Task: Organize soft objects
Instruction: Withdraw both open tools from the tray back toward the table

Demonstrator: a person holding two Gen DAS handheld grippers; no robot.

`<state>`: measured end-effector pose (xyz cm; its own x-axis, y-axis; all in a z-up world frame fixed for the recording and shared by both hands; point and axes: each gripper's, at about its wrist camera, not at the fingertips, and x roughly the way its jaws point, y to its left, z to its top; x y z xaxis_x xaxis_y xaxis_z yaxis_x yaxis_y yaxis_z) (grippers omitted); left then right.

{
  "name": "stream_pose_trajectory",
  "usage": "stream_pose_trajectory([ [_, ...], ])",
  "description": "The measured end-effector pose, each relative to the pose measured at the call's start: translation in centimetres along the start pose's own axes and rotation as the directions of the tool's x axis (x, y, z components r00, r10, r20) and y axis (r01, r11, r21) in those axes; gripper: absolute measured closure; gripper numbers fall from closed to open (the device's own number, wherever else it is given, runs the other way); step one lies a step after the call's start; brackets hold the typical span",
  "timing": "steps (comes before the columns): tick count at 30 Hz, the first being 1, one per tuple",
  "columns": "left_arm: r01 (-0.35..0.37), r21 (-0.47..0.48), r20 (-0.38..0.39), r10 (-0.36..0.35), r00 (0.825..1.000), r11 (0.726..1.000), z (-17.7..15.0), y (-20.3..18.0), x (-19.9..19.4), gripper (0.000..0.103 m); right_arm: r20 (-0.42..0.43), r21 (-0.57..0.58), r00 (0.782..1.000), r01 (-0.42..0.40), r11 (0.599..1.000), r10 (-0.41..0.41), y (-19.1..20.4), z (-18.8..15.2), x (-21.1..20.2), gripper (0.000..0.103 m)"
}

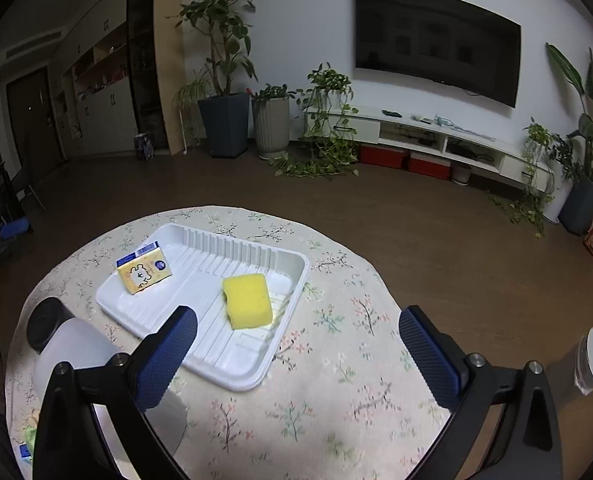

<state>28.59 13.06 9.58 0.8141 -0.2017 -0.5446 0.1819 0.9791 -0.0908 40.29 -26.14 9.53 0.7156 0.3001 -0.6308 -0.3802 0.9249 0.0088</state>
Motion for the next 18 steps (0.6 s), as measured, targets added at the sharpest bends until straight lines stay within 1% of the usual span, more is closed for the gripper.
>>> stream_pose_trajectory([
  [3, -0.011, 0.0, -0.011, 0.011, 1.0, 1.0, -1.9, -0.6, -1.8, 0.0, 0.007, 0.024, 1.0, 0.005, 1.0, -0.006, 0.2, -1.4, -1.5, 0.0],
  [6, -0.022, -0.032, -0.039, 0.021, 0.999, 0.999, -4.0, -0.9, -3.6, 0.0, 0.01, 0.067, 1.0, 0.005, 0.998, -0.005, 0.3, -3.3, -3.0, 0.0],
  [9, -0.035, -0.057, -0.045, 0.033, 0.998, 0.998, -5.9, -1.2, -5.6, 0.0, 0.007, 0.094, 1.0, 0.016, 0.995, -0.017, 0.7, -5.2, -4.5, 0.0],
  [14, -0.057, -0.094, -0.038, 0.054, 0.998, 0.994, -9.3, -2.3, -9.3, 0.0, -0.013, 0.127, 1.0, 0.029, 0.991, -0.028, 2.1, -9.8, -7.5, 0.0],
  [18, -0.045, -0.113, -0.049, 0.039, 0.998, 0.993, -12.1, -4.1, -11.6, 0.0, -0.022, 0.16, 1.0, 0.015, 0.987, -0.011, 3.8, -14.1, -10.3, 0.0],
])
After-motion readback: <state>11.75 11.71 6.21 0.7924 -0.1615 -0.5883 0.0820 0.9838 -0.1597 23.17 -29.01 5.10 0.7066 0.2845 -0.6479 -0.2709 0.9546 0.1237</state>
